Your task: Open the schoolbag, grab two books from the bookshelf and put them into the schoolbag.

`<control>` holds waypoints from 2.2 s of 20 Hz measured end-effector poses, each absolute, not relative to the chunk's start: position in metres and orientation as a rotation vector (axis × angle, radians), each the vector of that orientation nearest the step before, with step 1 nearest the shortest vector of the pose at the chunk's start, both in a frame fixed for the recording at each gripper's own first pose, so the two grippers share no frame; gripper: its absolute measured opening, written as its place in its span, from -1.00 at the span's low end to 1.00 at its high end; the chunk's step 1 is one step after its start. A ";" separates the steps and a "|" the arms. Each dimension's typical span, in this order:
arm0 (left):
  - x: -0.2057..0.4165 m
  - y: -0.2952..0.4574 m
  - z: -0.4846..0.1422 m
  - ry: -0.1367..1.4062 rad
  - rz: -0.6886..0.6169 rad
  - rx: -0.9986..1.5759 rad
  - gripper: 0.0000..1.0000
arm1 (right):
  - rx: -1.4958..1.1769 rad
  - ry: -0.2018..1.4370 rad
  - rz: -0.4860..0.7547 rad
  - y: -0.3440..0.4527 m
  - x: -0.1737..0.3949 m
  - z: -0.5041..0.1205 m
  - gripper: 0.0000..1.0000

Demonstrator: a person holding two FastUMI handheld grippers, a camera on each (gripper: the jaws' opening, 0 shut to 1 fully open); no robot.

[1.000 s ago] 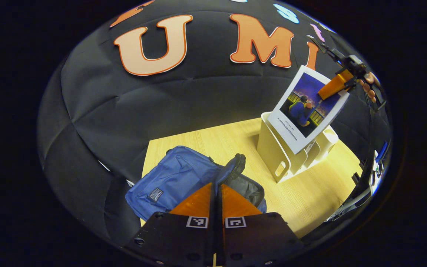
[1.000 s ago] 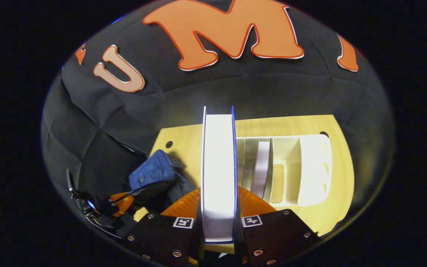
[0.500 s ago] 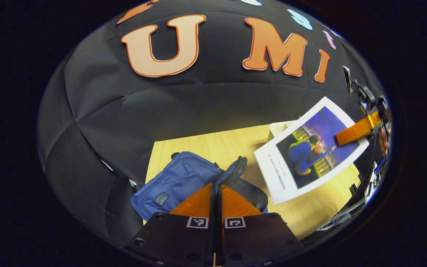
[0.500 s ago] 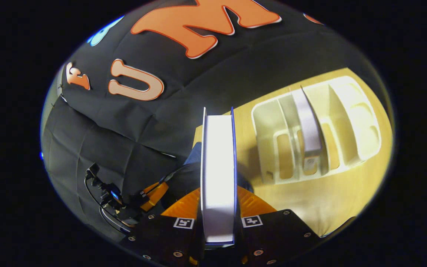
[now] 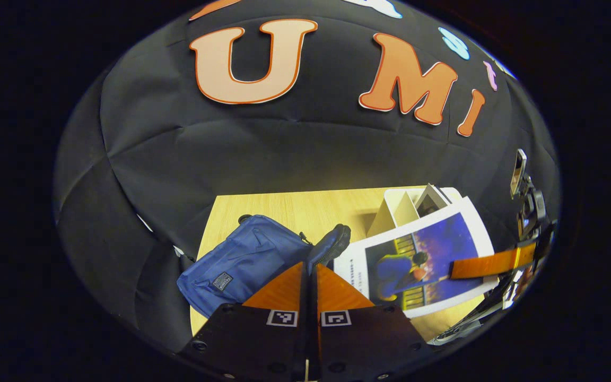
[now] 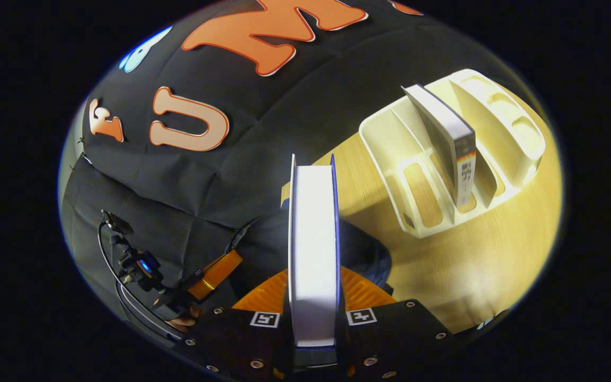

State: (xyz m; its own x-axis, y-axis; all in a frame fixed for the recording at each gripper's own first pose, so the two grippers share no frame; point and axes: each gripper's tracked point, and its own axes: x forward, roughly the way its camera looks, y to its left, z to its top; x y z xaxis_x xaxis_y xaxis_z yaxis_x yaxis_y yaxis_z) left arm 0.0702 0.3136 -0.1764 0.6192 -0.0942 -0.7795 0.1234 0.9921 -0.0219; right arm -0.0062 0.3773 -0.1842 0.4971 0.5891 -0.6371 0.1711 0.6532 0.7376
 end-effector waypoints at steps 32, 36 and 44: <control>0.035 0.254 -0.202 0.993 -0.279 0.014 -0.98 | 1.034 1.171 0.232 0.546 0.011 -0.327 -0.24; 0.038 0.266 -0.196 0.976 -0.253 -0.008 -0.97 | 0.962 1.284 0.261 0.535 -0.009 -0.320 -0.05; 0.039 0.261 -0.199 0.970 -0.258 0.016 -0.98 | 0.873 1.230 0.235 0.480 0.003 -0.295 0.93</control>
State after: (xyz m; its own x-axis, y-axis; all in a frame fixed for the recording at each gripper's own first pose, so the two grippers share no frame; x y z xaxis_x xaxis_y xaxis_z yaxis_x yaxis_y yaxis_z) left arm 0.0387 0.2611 -0.1990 0.5371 -0.2098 -0.8170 0.2244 0.9692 -0.1013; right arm 0.0027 0.4801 -0.2949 0.3573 0.5943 -0.7205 0.2866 0.6644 0.6902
